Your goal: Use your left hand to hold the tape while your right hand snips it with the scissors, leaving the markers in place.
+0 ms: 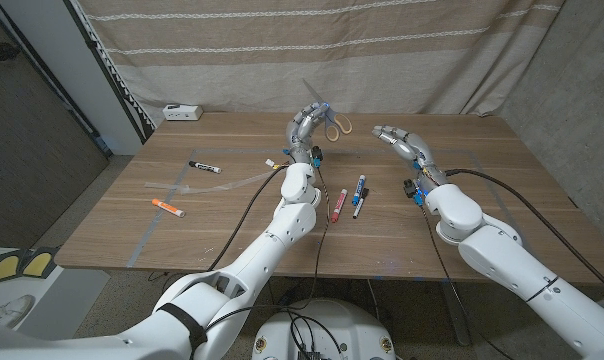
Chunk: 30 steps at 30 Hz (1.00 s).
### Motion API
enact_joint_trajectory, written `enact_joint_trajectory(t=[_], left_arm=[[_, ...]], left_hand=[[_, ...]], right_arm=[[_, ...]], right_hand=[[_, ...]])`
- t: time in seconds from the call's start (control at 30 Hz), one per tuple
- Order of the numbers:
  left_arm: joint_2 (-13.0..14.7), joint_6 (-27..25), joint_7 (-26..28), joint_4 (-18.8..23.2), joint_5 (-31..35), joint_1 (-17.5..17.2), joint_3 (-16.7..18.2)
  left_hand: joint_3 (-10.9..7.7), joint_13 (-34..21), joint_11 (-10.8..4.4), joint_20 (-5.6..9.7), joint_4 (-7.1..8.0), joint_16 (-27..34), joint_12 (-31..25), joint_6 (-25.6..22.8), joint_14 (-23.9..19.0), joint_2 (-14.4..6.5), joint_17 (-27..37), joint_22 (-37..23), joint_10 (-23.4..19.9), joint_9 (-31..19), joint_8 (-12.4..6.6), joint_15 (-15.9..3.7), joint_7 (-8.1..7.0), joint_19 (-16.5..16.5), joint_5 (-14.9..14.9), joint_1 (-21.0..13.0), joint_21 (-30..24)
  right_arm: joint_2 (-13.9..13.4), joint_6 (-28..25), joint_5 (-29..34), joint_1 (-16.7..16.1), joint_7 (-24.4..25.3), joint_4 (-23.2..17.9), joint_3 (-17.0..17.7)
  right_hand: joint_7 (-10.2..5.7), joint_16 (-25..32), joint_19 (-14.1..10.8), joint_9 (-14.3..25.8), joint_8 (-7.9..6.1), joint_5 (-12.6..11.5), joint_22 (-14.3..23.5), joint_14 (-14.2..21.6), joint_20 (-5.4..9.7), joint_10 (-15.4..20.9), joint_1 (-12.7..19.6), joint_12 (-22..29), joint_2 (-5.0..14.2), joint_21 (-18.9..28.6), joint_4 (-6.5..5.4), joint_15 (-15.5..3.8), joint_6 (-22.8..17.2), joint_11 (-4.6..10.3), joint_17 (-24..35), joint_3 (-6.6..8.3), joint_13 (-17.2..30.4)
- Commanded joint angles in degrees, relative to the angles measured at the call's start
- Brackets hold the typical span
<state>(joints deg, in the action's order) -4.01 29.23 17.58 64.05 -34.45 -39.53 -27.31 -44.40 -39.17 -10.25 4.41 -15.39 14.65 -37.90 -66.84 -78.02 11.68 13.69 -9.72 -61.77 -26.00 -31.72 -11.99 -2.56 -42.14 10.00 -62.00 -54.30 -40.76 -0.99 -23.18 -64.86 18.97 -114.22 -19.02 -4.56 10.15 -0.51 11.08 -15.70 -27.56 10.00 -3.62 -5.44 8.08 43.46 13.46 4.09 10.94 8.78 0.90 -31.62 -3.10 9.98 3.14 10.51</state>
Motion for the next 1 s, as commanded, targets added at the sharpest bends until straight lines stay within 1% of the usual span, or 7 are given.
enact_joint_trajectory(t=[0.03,0.17,0.33,0.57,0.67,0.87,1.0], left_arm=[[0.0,-0.5,-1.2,-0.1,-0.7,0.2,-0.2],[0.0,-0.2,-1.9,-0.3,-0.9,0.2,-0.3],[0.0,-0.4,-2.1,0.1,-1.0,0.0,-0.4],[0.0,-0.1,-2.9,0.4,-1.0,-0.2,-0.7],[0.0,-0.1,-3.0,0.7,-1.0,-0.3,-0.8],[-0.2,0.2,-3.2,0.7,-0.9,-0.4,-0.9],[-0.3,0.3,-3.8,1.0,-1.3,-0.6,-1.0]], left_hand=[[-5.75,-0.2,-0.91,4.87,5.14,0.2,-0.1,-2.1,-1.2,-1.0,0.3,-0.3,-0.4,-6.9,-2.13,-1.11,1.18,0.4,0.2,-0.4,-0.4],[-5.78,-0.2,-0.62,4.89,5.11,0.3,-0.1,-1.8,-1.3,-1.0,0.3,-0.3,-0.3,-6.9,-2.05,-1.12,1.25,0.4,0.2,-0.5,-0.4],[-5.84,-0.2,-0.59,4.86,5.08,0.2,0.0,-1.9,-1.2,-1.0,0.2,-0.2,-0.2,-7.0,-2.08,-1.12,1.40,0.5,0.2,-0.5,-0.4],[-5.89,-0.3,-0.55,4.80,5.12,0.2,-0.1,-1.8,-1.1,-1.0,0.2,-0.2,-0.2,-7.0,-1.99,-1.10,1.40,0.5,0.2,-0.5,-0.5],[-5.92,-0.2,-0.47,4.79,5.09,0.2,0.0,-1.9,-1.2,-1.0,0.2,-0.2,-0.1,-7.0,-1.98,-1.09,1.50,0.6,0.2,-0.5,-0.5],[-5.96,-0.1,-0.42,4.69,5.09,0.2,0.0,-1.8,-1.1,-1.0,0.2,-0.2,-0.2,-7.0,-1.93,-1.10,1.50,0.5,0.2,-0.5,-0.6],[-5.98,-0.3,-0.39,4.68,5.09,0.2,-0.1,-1.9,-1.1,-1.0,0.2,-0.2,-0.1,-7.0,-1.94,-1.11,1.38,0.6,0.2,-0.5,-0.6]], right_arm=[[-1.7,-3.4,1.4,0.8,-1.0,-2.0,-0.6],[-2.7,-4.2,3.0,1.2,-1.1,-2.5,-1.0],[-2.2,-4.9,2.8,1.2,-0.6,-2.8,-1.0],[-3.3,-6.7,5.7,1.4,0.4,-4.2,-1.7],[-3.6,-7.2,6.8,1.4,0.6,-4.8,-2.0],[-3.5,-8.2,7.5,0.8,1.4,-5.6,-1.8],[-2.1,-8.6,9.7,0.2,4.5,-6.1,-2.3]], right_hand=[[-1.13,0.2,0.9,0.2,0.31,-0.4,0.2,0.2,-0.23,-0.8,0.8,-0.6,0.15,-0.2,-0.52,4.10,0.0,-1.07,0.1,-0.31,0.2],[-1.34,0.0,1.9,0.2,0.55,-0.4,0.2,-0.4,-0.68,-1.7,0.8,-1.0,0.27,-0.4,-0.68,4.98,-0.1,-1.64,0.1,-0.44,0.2],[-1.63,-0.2,2.6,0.2,0.49,-0.4,0.2,-1.4,-0.90,-2.7,0.8,-1.4,0.58,-0.5,-0.94,5.05,-0.8,-1.88,0.2,-0.53,0.2],[0.23,-0.3,3.0,0.2,0.49,-0.4,0.2,-2.3,-1.16,-3.9,0.9,-1.7,0.95,-0.4,-1.11,4.75,-1.7,-2.11,0.2,-0.60,0.2],[0.42,-0.4,3.9,0.2,0.66,-0.4,0.3,-3.0,-1.57,-4.6,1.0,-1.9,1.10,-0.6,-1.11,4.70,-1.7,-2.23,0.2,-0.61,0.2],[1.26,-0.4,4.1,0.1,0.88,-0.4,0.3,-3.5,-1.54,-5.6,1.3,-2.2,1.43,-0.5,-1.13,4.72,-1.6,-2.12,0.2,-0.54,0.2],[1.90,-0.2,3.9,0.1,1.27,-0.5,0.3,-3.4,-1.50,-5.9,1.6,-2.2,1.70,-0.3,-1.08,4.35,-1.0,-2.14,0.2,-0.45,0.2]])
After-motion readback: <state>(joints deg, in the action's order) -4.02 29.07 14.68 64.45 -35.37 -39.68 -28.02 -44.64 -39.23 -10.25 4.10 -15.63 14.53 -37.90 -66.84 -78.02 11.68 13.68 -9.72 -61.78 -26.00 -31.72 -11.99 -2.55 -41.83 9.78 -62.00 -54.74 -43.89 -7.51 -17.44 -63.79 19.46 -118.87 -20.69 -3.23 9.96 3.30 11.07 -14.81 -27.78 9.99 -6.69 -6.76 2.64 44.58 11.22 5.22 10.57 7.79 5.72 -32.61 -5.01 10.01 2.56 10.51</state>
